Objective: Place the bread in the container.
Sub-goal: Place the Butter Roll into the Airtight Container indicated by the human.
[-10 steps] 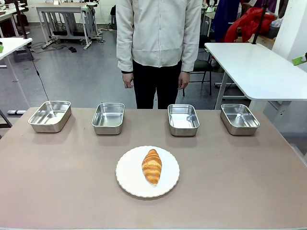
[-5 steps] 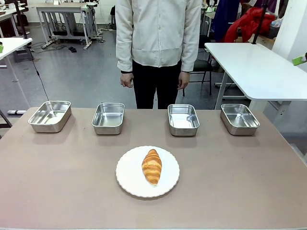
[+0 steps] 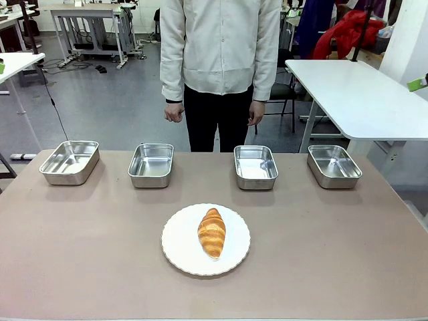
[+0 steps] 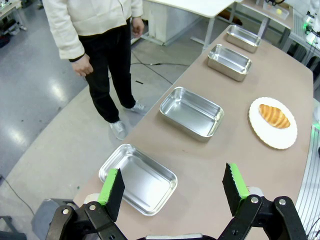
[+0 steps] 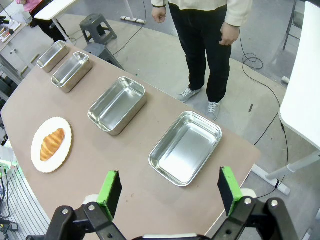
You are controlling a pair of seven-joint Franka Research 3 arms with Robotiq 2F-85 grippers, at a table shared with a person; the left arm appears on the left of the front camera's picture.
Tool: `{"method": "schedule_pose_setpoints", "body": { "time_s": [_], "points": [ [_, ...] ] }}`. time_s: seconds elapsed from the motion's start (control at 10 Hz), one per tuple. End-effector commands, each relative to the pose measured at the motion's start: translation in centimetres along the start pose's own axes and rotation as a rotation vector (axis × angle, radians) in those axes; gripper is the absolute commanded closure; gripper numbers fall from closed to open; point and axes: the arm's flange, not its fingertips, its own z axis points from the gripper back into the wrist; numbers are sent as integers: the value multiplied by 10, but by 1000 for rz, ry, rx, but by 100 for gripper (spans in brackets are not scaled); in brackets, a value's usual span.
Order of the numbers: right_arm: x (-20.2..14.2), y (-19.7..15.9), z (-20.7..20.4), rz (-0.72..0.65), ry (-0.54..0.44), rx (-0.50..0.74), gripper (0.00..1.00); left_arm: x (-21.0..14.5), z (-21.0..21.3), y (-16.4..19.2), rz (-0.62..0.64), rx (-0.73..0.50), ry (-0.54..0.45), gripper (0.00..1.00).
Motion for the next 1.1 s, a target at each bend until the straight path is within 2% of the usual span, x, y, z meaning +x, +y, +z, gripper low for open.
{"method": "schedule_pose_setpoints", "body": {
  "time_s": [0.0,1.0],
  "points": [
    [1,0,-1,3,-11,7,0,1,0,0,-2,-2,-6,0],
    [1,0,-1,3,-11,7,0,1,0,0,-2,-2,-6,0]
  ]
}}
